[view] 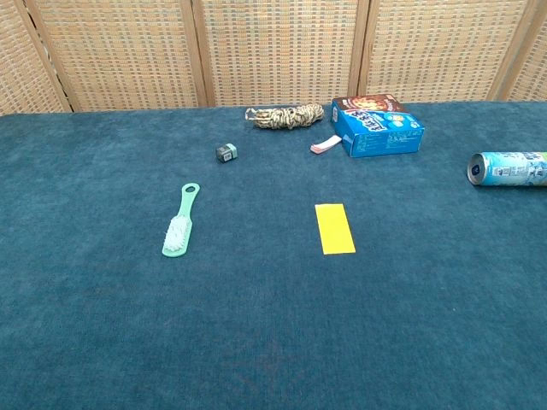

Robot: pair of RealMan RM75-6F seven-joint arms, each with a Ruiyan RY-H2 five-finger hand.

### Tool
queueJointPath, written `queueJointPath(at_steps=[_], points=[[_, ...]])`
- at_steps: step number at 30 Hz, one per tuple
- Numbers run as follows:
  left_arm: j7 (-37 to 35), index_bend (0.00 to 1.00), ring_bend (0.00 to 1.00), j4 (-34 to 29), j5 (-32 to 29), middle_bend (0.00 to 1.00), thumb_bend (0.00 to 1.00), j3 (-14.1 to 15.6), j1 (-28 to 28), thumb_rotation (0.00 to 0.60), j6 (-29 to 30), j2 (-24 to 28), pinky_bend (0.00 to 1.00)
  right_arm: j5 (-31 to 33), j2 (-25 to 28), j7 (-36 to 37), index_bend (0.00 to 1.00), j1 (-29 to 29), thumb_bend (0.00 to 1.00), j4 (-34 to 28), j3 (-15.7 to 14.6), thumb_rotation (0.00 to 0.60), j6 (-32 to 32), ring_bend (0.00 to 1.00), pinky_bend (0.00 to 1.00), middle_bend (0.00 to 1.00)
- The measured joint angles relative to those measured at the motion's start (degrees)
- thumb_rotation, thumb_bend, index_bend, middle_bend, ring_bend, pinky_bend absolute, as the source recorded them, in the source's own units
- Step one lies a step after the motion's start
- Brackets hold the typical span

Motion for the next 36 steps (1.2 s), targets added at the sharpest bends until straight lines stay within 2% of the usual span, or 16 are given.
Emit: queueJointPath(at_steps=[11, 17, 25, 28, 32, 36], points=[[0.55, 0.0, 0.0, 0.42, -0.77, 0.0, 0.0, -0.2, -0.28, 0.6, -0.91, -0.57, 0.0, -0.92, 1.41, 0.0, 0.0, 1.89, 0.0, -3.26, 0.15, 0.6, -4.71, 0.0, 0.0, 0.0], [2.14, 0.0, 0.0, 0.48, -2.77, 0.0, 0.0, -1.07, -1.14, 0.6, -2.68, -1.38, 0.0, -0.24, 4.09, -2.6, 0.01, 7.96, 0.0, -9.36, 2.42, 0.6, -13.73, 0.0, 0.0, 0.0], [3.75, 0.0, 0.0, 0.16, -4.18, 0.0, 0.0, -1.64, -1.83, 0.6, -4.02, -2.07, 0.0, 5.79, 5.87, -5.43, 0.25, 20.85, 0.0, -16.63, 7.89, 0.6, -31.12, 0.0, 0.0, 0.0], [3.82, 0.0, 0.0, 0.08, -4.94, 0.0, 0.0, -1.76, -2.09, 0.6, -4.82, -2.15, 0.0, 9.63, 4.23, -7.51, 0.33, 26.05, 0.0, -17.06, 10.03, 0.6, -36.06, 0.0, 0.0, 0.0], [3.05, 0.0, 0.0, -0.43, -5.59, 0.0, 0.0, -1.75, -2.5, 0.6, -5.81, -1.66, 0.0, 14.52, -0.34, -9.31, 0.36, 31.17, 0.04, -15.65, 12.13, 0.6, -39.94, 0.0, 0.0, 0.0], [2.72, 0.0, 0.0, -0.48, -6.1, 0.0, 0.0, -1.9, -2.62, 0.6, -5.99, -1.48, 0.0, 20.23, -5.7, -11.44, 0.38, 35.95, 0.11, -11.29, 13.45, 0.6, -43.67, 0.0, 0.0, 0.0]])
